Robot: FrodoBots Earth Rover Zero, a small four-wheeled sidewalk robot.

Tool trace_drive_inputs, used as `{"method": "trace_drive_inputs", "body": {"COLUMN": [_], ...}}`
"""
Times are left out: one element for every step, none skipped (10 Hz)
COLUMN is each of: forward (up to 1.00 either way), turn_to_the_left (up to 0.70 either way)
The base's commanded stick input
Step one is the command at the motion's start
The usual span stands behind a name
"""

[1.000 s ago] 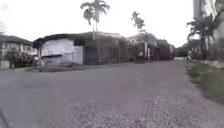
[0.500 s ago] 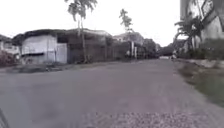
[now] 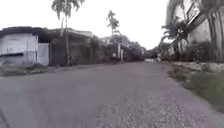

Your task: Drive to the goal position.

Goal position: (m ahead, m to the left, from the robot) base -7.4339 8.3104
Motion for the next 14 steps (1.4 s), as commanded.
{"method": "trace_drive_inputs", "body": {"forward": [1.00, 1.00, 1.00, 1.00, 1.00, 1.00, 1.00, 1.00, 1.00, 1.00, 1.00, 1.00, 1.00, 1.00], "turn_to_the_left": [0.47, 0.47, 0.47, 0.47, 0.47, 0.47, 0.47, 0.47, 0.47, 0.47, 0.47, 0.47, 0.47, 0.47]}}
